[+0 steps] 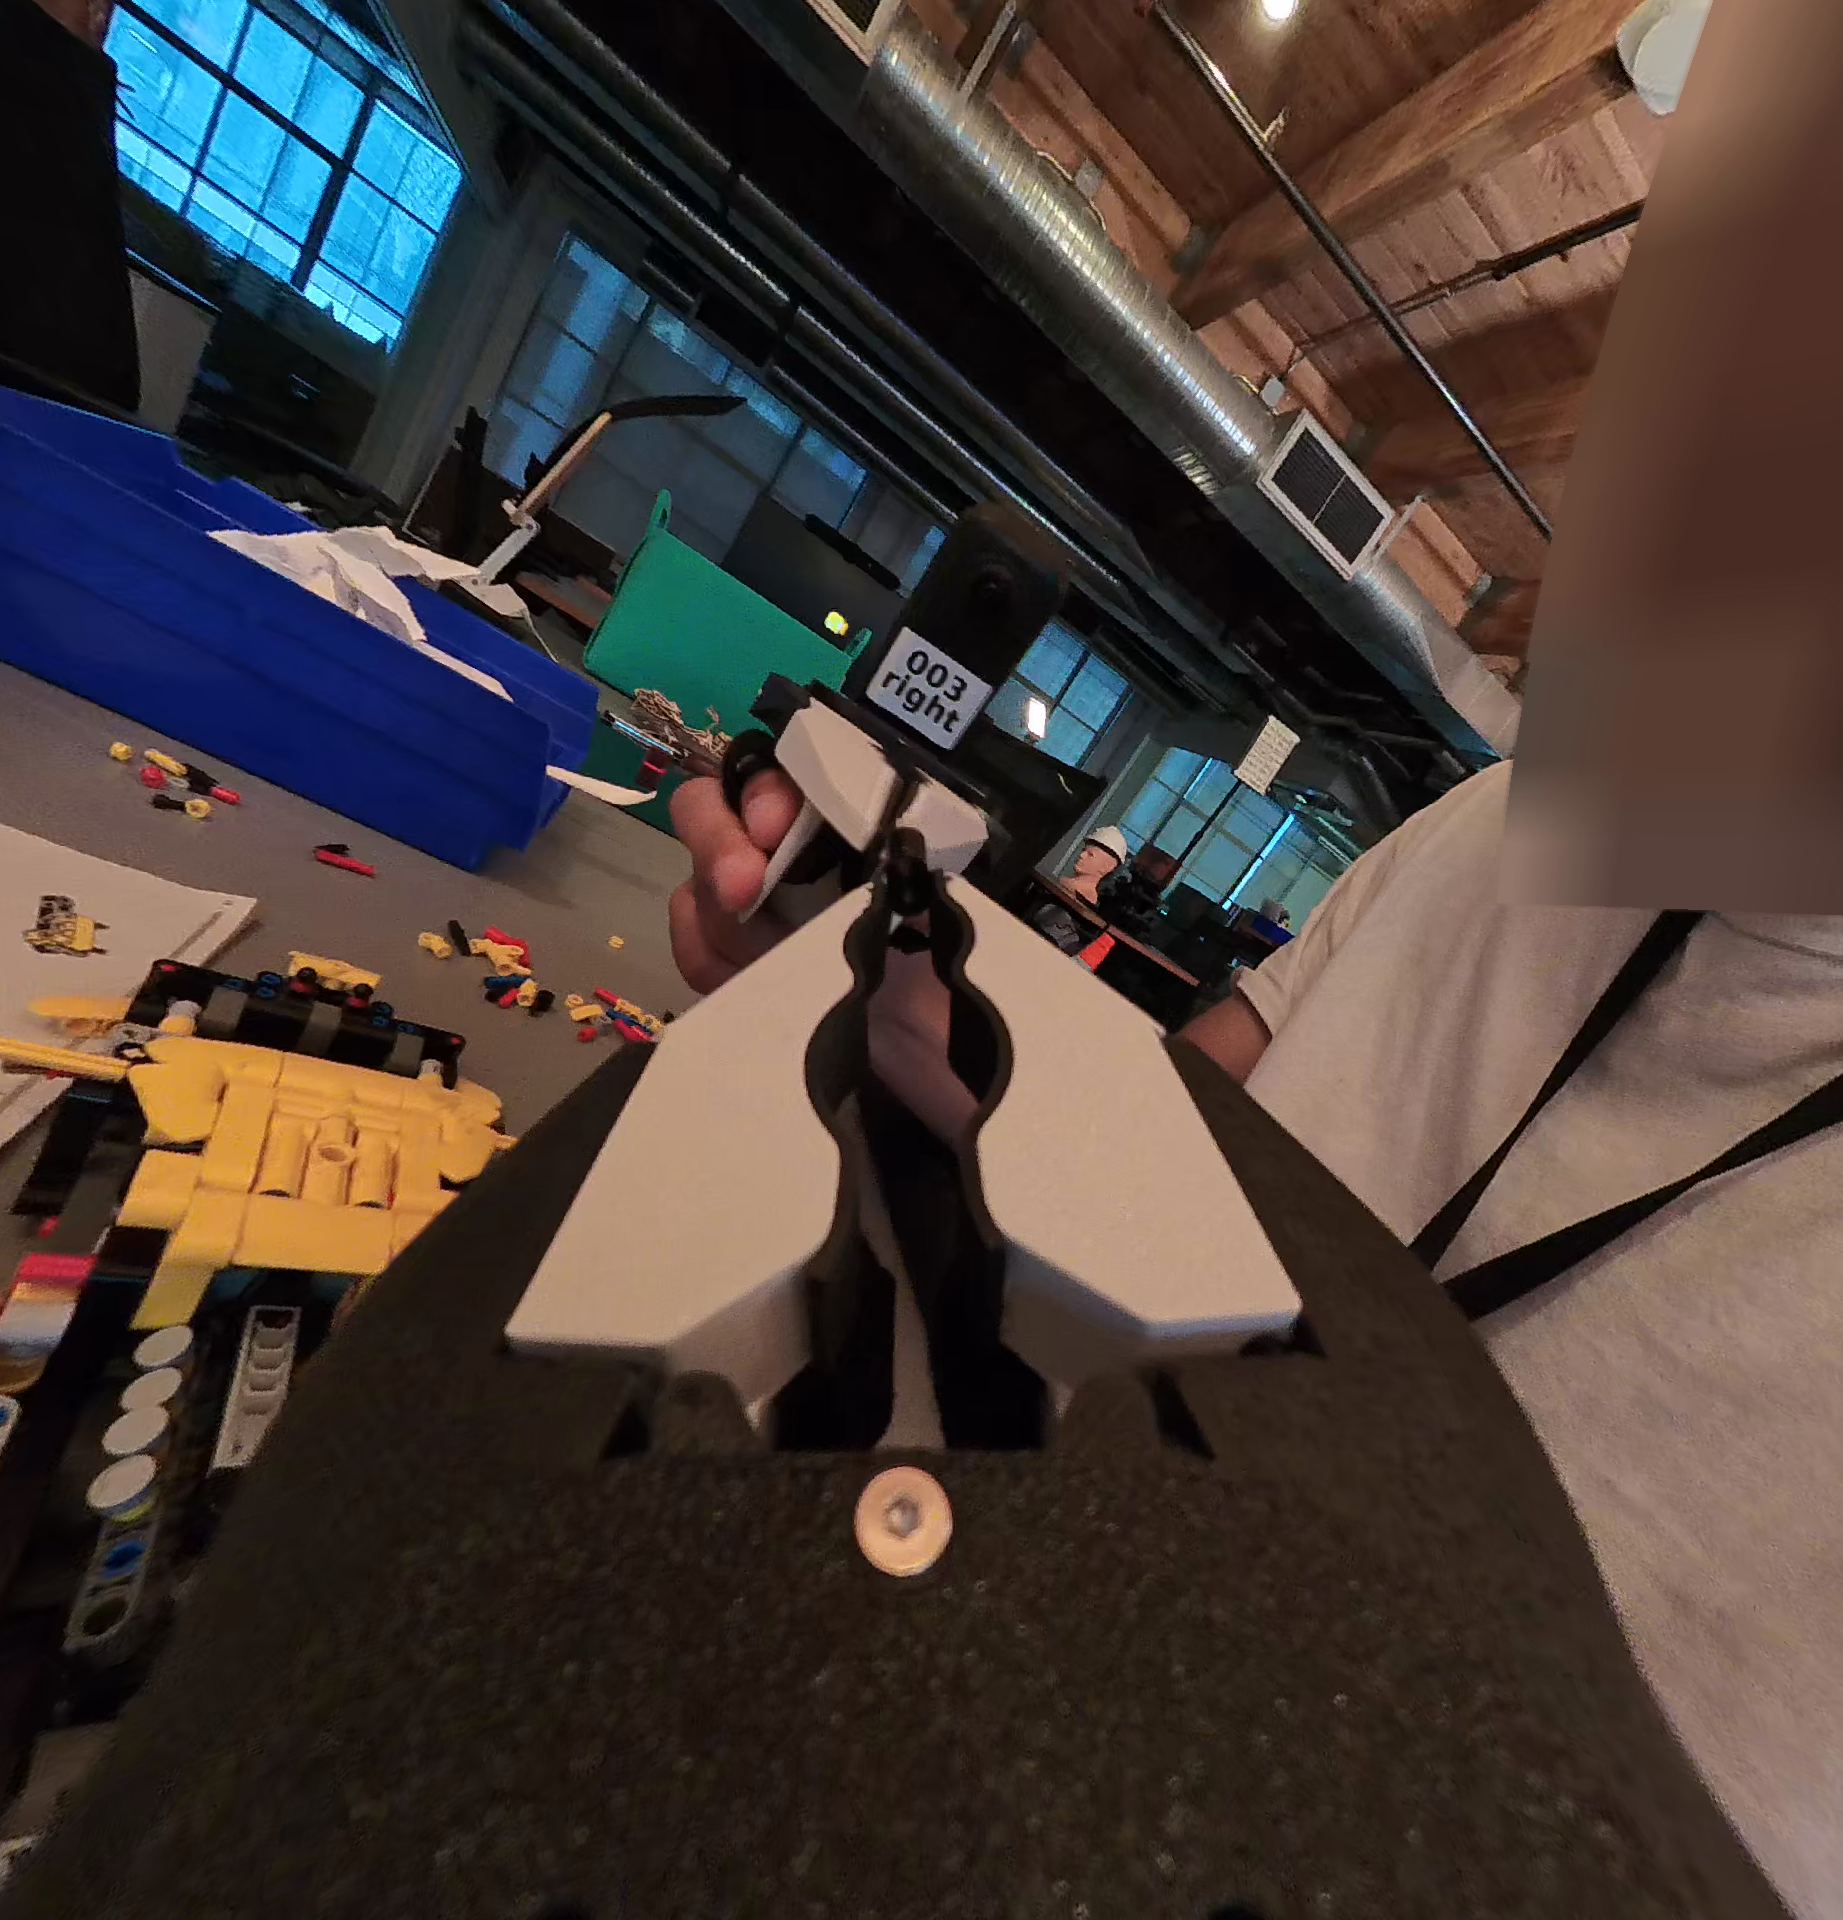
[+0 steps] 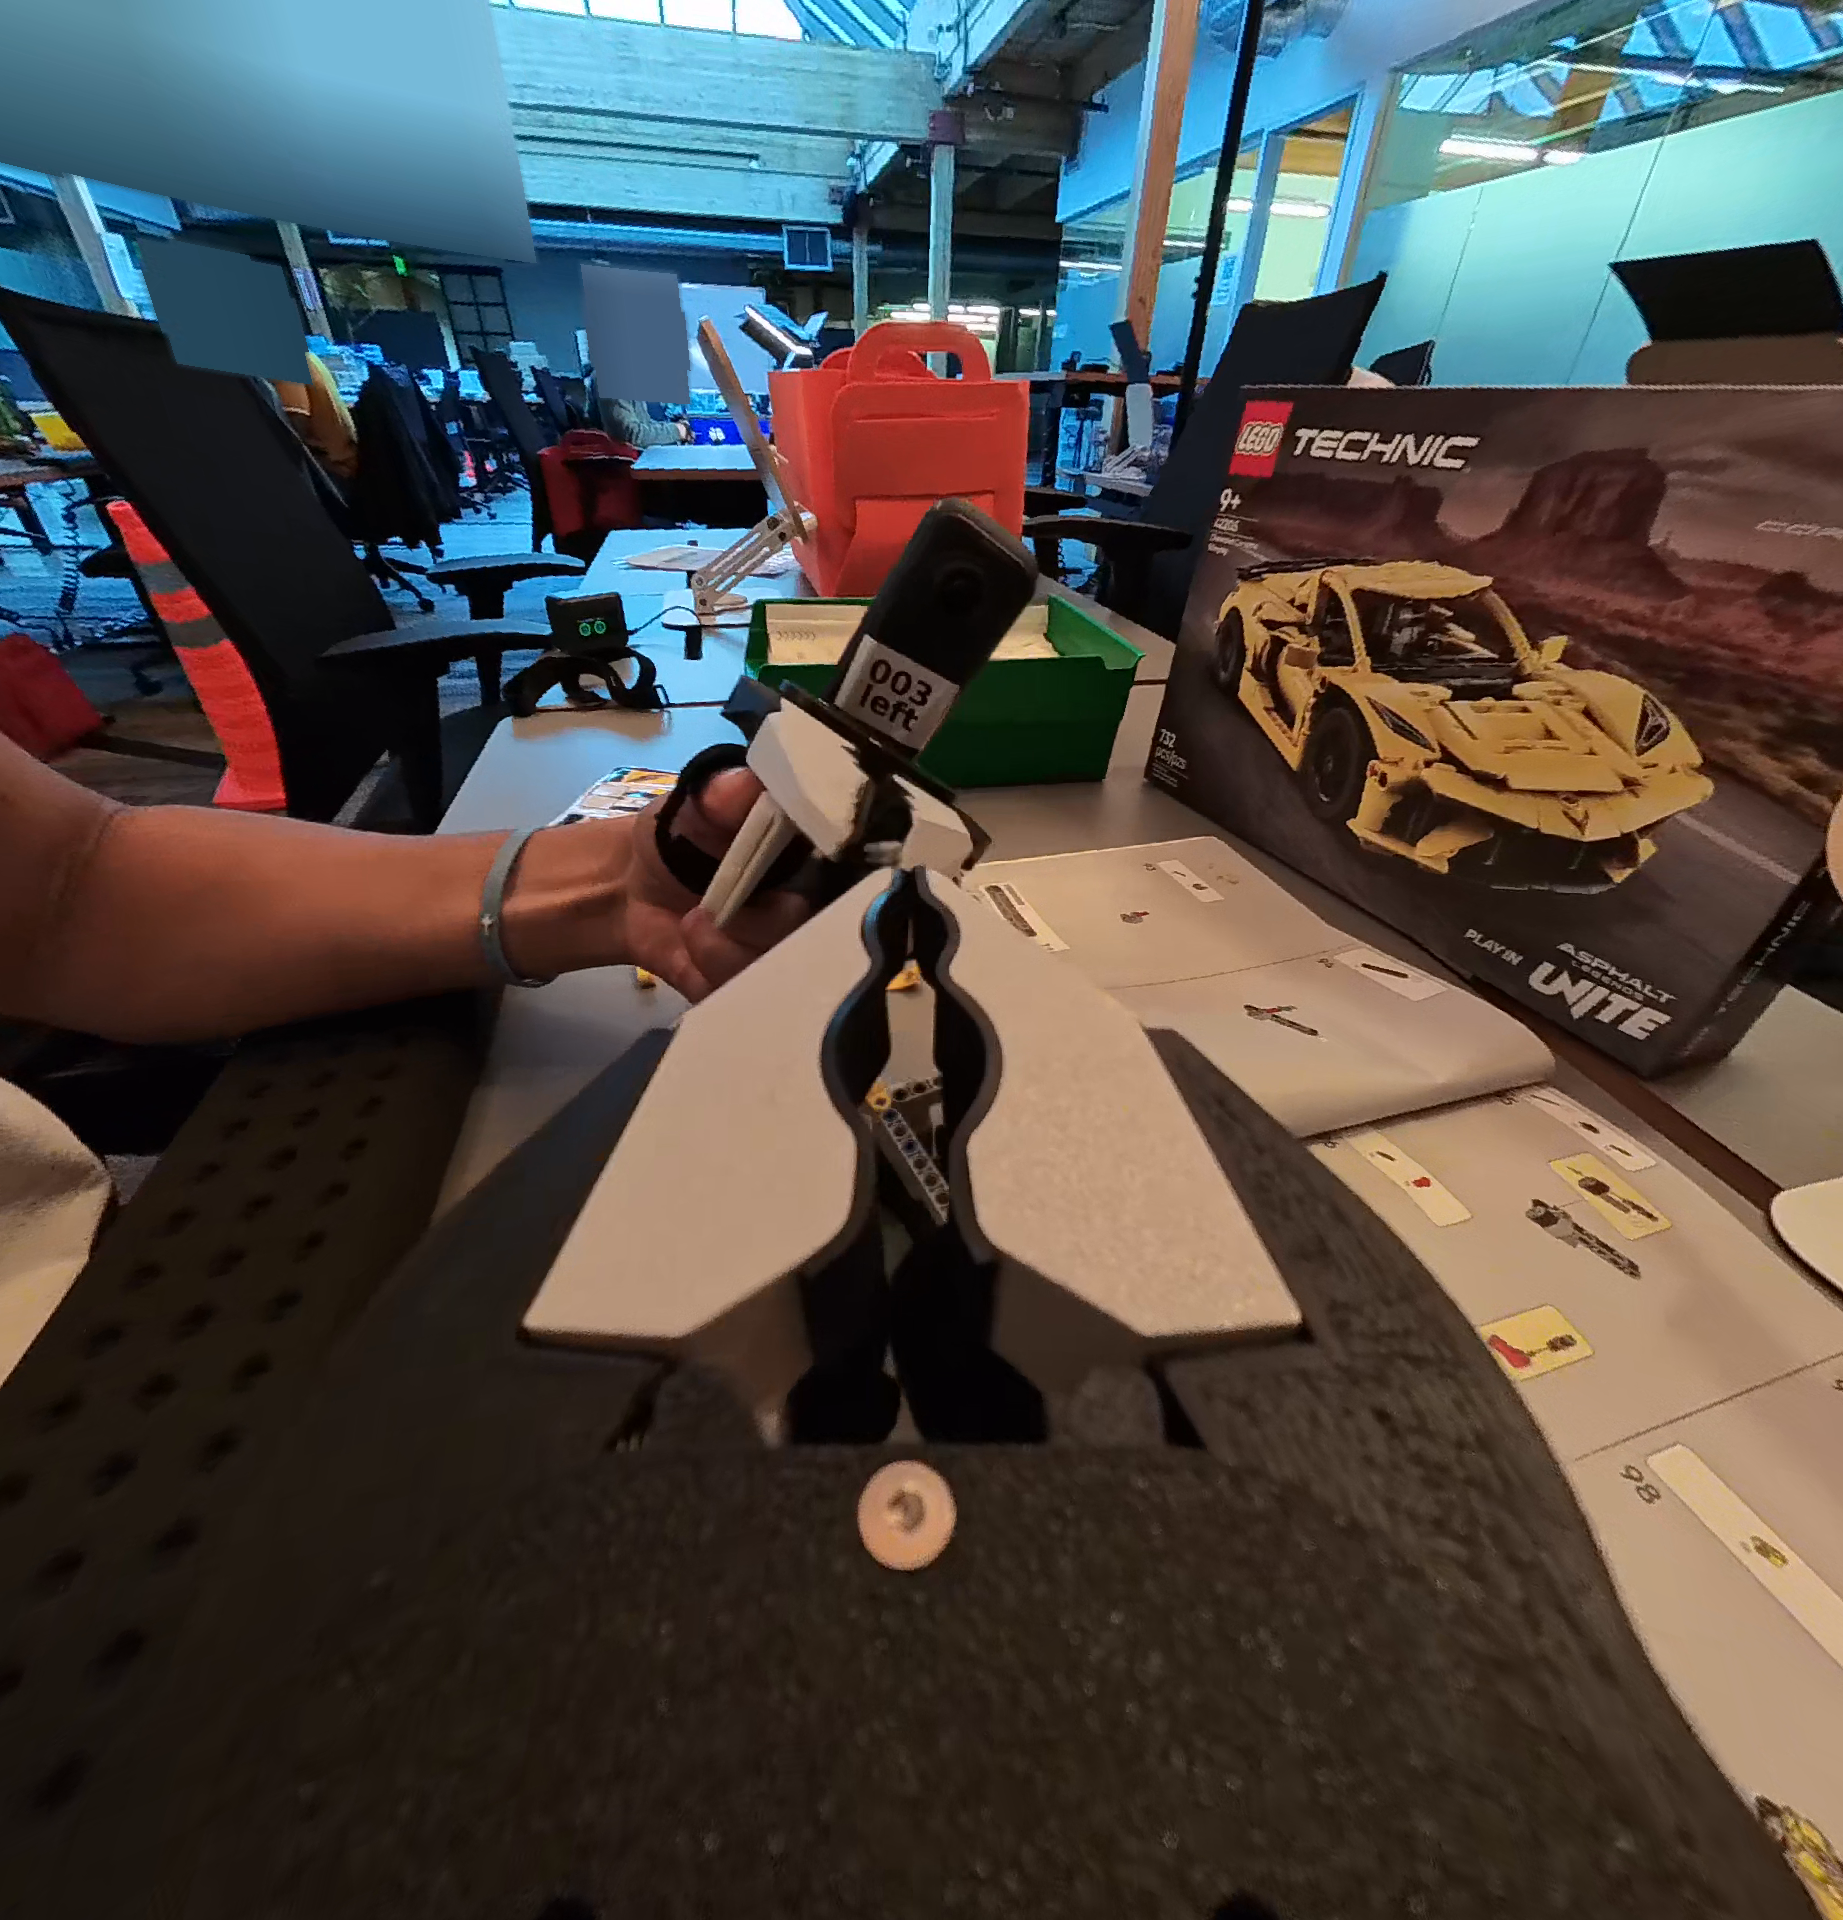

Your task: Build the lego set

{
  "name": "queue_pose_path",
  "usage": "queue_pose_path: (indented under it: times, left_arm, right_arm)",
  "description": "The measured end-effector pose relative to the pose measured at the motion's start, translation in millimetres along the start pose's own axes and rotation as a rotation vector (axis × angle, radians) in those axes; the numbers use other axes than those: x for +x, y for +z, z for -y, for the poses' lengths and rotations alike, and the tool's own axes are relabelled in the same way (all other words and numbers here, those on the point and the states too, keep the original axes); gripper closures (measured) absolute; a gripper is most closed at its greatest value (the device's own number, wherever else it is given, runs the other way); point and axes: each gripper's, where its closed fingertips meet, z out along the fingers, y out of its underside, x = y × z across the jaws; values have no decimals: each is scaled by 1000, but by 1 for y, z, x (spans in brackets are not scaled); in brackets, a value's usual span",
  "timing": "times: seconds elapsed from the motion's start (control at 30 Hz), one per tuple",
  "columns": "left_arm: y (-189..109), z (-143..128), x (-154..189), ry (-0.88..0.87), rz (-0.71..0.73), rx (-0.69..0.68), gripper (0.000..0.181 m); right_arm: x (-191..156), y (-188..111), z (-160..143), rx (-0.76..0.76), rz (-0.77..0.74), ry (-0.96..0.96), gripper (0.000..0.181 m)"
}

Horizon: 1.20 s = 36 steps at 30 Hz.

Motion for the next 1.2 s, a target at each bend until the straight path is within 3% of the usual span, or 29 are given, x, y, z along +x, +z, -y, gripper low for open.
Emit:
queue_pose_path:
  times: [0.27,0.53,0.83,0.9,0.97,1.03,1.1,1.2]
  left_arm:
    - [-6,6,-8,12,47,30,175]
    - [-4,6,-5,54,55,16,175]
    - [-3,-5,-13,80,109,-59,175]
    - [-3,-10,-15,99,136,-98,175]
    - [-3,-18,-21,124,181,-152,175]
    - [-2,-25,-24,139,205,-198,175]
    - [-1,-30,-25,144,212,-229,175]
    - [2,-47,-31,132,228,-313,175]
  right_arm:
    - [12,-6,3,34,-50,31,181]
    - [11,-8,9,88,-4,125,179]
    - [28,-16,2,32,-98,129,172]
    - [35,-29,-4,-32,-126,141,165]
    - [30,-46,-25,-194,-117,177,159]
    - [-3,-69,-71,-492,-17,166,158]
    - [-26,-95,-116,-709,-12,137,158]
    - [-43,-111,-152,-779,-60,143,160]
